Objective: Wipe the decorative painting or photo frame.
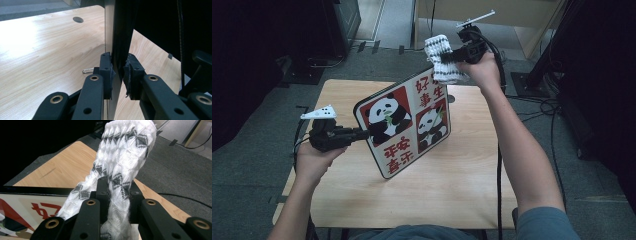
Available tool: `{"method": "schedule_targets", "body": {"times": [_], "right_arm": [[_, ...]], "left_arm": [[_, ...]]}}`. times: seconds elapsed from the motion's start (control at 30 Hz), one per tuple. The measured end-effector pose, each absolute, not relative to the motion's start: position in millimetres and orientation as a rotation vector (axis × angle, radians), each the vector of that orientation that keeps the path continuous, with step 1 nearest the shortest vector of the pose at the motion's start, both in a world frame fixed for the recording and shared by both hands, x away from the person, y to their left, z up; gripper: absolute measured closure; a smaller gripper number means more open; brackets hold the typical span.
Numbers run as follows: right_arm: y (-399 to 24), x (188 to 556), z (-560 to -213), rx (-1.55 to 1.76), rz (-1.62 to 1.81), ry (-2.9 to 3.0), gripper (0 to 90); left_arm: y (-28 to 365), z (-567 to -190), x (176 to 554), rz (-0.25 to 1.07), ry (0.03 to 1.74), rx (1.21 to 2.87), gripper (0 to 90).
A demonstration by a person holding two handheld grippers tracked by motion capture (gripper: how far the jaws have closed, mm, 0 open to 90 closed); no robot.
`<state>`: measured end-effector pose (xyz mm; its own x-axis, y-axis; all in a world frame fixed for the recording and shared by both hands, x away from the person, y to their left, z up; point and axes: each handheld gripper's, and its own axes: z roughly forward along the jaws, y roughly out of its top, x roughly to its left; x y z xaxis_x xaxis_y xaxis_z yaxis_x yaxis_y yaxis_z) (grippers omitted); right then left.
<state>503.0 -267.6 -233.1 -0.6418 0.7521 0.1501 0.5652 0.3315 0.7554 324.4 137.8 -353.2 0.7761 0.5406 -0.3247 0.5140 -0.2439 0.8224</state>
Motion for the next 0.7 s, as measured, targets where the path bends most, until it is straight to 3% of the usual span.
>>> {"method": "schedule_targets", "body": {"times": [0.7], "right_arm": [[-287,503,-255,1.245,1.205,2.379,79.2]], "left_arm": [[138,-354,326,0.028,0.806,1.892,78.4]]}}
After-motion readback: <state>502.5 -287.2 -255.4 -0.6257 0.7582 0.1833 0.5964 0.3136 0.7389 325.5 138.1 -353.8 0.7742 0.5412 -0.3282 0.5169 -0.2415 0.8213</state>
